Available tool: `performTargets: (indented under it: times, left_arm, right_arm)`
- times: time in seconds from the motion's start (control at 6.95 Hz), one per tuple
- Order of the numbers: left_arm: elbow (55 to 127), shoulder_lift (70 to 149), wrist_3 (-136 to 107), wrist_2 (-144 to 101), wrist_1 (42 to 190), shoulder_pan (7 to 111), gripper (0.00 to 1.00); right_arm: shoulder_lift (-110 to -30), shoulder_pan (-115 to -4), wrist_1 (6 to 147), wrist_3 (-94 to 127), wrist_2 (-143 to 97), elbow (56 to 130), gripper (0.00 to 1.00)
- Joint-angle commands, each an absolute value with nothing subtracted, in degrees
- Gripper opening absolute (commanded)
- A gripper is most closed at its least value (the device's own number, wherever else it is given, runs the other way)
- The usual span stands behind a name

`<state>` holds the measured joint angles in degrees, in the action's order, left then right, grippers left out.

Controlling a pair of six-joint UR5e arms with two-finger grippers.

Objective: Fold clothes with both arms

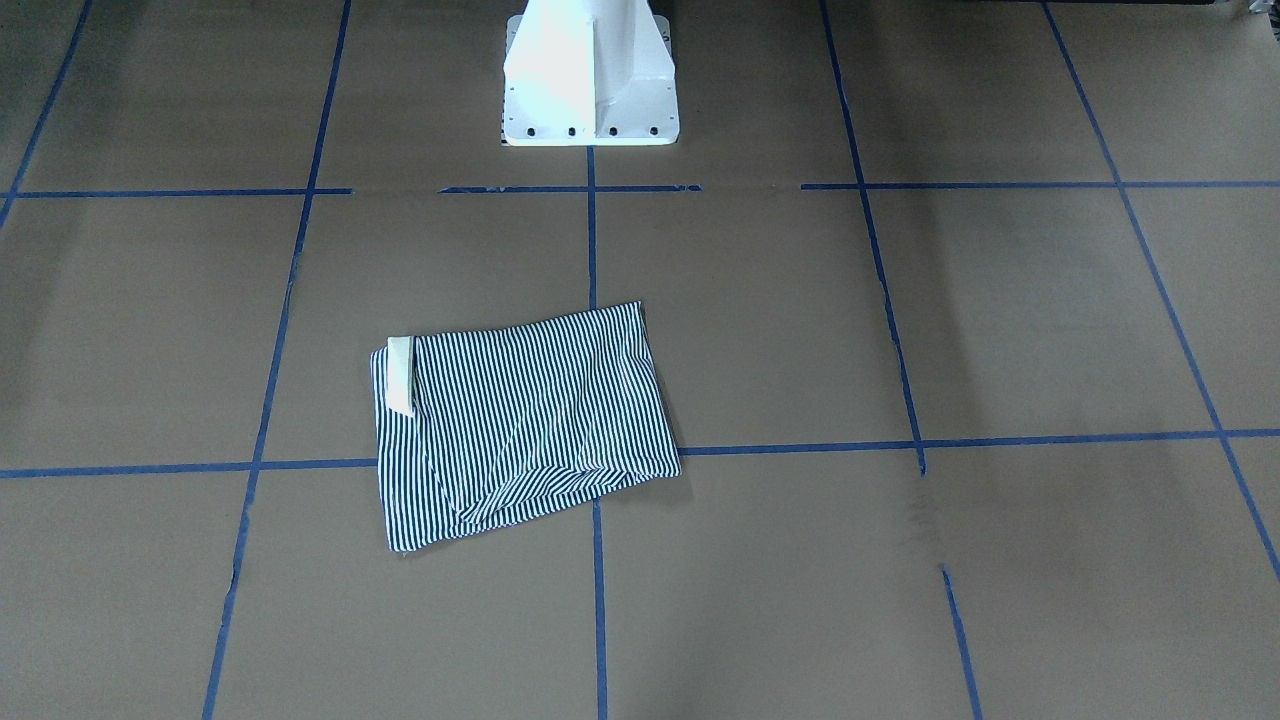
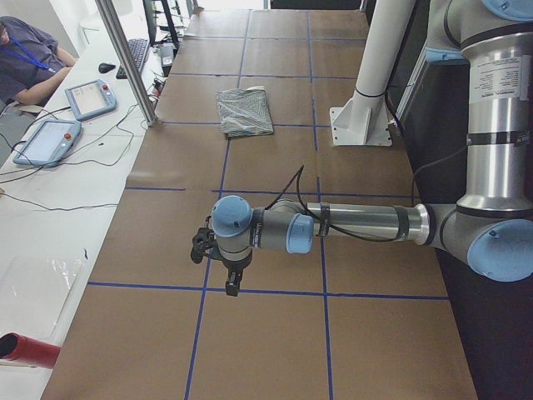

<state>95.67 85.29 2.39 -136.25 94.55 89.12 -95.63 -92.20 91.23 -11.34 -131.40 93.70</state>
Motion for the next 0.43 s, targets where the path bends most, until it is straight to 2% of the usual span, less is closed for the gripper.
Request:
performTargets:
  times: [0.0,0.29]
  left_arm:
    - [95.7,85.3,2.4,-136.3,94.5,89.1,1.0]
    - [96.0,85.3,2.4,-136.2,94.6,89.1,1.0]
  right_arm:
    - [-95.6,-92.2,91.2,-11.3,-131.5,93.7,1.0]
    - [-95.6,-92.2,91.2,-11.3,-131.5,93.7,1.0]
